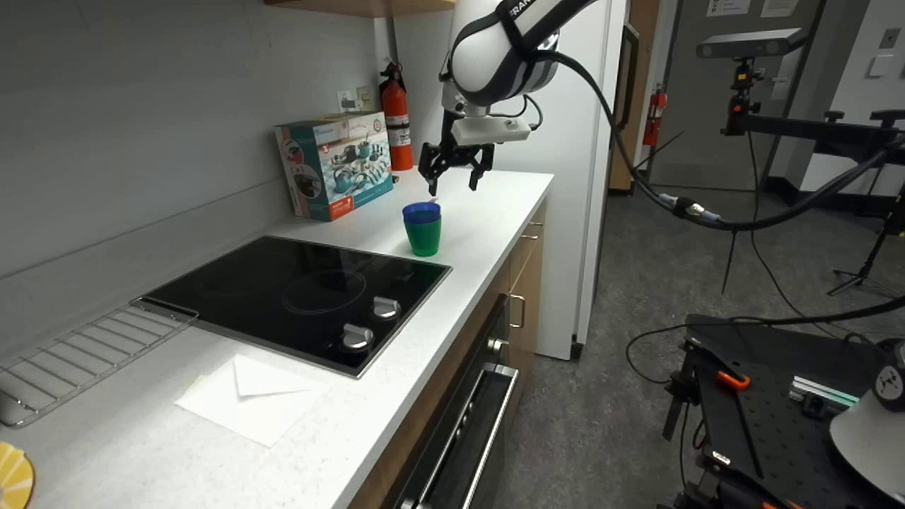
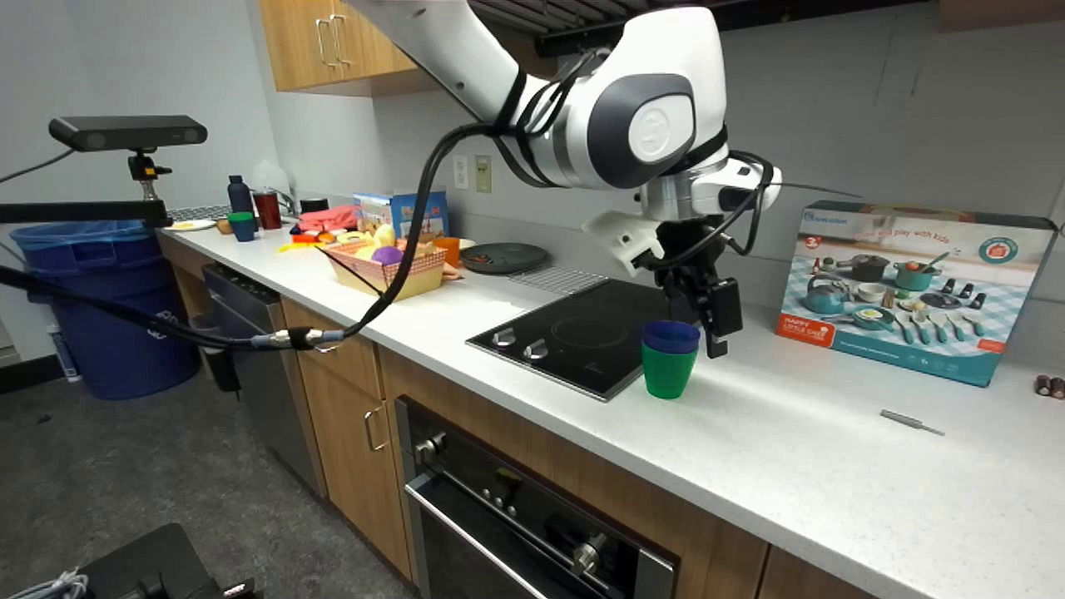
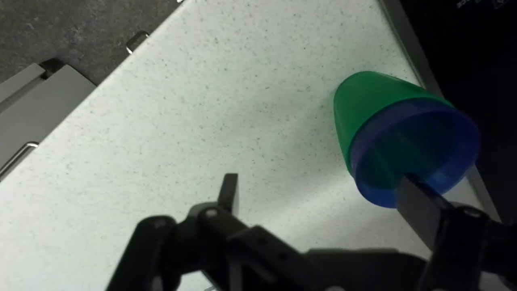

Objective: Move the cup to the left side of the stove

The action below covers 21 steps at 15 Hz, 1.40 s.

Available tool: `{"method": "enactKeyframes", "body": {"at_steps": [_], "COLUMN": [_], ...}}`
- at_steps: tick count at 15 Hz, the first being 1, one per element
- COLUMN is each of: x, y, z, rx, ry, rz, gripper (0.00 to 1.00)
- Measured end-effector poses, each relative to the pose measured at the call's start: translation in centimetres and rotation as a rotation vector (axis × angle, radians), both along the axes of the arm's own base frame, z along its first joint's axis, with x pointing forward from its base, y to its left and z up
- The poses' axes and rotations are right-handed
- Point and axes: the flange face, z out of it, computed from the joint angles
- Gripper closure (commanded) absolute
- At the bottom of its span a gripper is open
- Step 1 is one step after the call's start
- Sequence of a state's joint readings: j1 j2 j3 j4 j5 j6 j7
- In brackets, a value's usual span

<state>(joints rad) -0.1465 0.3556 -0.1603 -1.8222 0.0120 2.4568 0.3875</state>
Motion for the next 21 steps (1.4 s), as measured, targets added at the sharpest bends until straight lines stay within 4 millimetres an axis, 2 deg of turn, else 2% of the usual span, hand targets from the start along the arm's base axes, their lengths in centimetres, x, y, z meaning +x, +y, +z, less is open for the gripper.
{"method": "enactKeyframes", "body": {"at_steps": [3,8,18,19,20,21], "x": [1.7,3.1,4.0,4.0,4.1,4.1], "y": [0.3,0.1,0.0,0.0,0.0,0.0], "z": [-0.2,-0.4,-4.3,-4.6,-4.8,-4.9], "rx": [0.018,0.019,0.021,0.022,0.023,0.023], "ry": [0.035,0.099,0.120,0.123,0.125,0.126], "rz": [0.064,0.115,0.106,0.104,0.102,0.100], "gripper": [0.00,0.00,0.00,0.11,0.26,0.32]}}
